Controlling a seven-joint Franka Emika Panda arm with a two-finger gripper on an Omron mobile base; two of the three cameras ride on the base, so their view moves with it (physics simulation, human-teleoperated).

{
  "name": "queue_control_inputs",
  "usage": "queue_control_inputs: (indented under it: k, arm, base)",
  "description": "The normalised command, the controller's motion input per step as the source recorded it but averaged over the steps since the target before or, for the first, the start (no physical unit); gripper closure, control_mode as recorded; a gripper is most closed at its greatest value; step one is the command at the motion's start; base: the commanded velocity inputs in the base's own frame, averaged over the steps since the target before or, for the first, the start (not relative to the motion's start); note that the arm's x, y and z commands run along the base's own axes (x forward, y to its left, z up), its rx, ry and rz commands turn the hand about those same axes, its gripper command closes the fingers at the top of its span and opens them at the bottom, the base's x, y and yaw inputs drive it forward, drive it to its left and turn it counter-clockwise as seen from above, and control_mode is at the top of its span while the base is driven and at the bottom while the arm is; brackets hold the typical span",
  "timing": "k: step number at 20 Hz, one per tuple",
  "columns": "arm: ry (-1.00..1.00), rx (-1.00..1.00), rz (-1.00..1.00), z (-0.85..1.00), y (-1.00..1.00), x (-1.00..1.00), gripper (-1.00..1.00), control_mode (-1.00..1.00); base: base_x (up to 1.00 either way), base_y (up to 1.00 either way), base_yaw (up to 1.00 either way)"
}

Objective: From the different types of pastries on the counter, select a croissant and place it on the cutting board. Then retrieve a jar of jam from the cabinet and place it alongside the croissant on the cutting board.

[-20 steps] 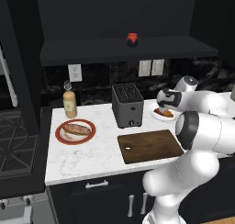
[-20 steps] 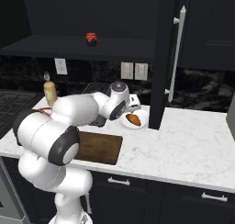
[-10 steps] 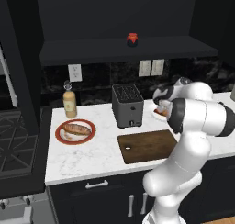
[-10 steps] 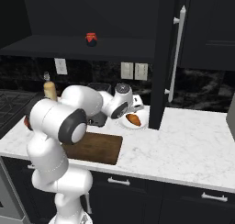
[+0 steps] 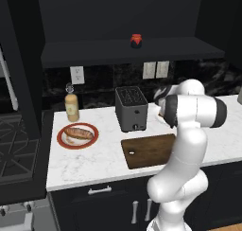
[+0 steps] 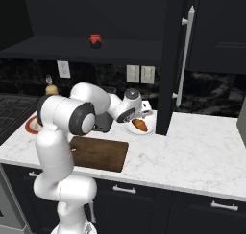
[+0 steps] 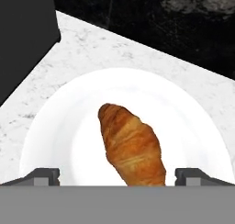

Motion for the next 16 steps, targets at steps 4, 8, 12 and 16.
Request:
queue_control_inputs:
  k: [4,8,12,16]
  arm:
    - [0.00,0.00,0.00,-0.20,-0.11,0.23,-1.00,-1.00]
    - [0.00,0.00,0.00,-0.17,-0.15,0.26,-1.00,-1.00]
    - [0.00,0.00,0.00,-0.18,-0.11,0.27,-1.00,-1.00]
    - [0.02,0.00,0.00,-0.25,-0.02,0.24,-1.00,-1.00]
  base:
    - [0.00,0.00,0.00]
    - [0.00,0.00,0.00]
    - [0.00,0.00,0.00]
    - [0.00,0.00,0.00]
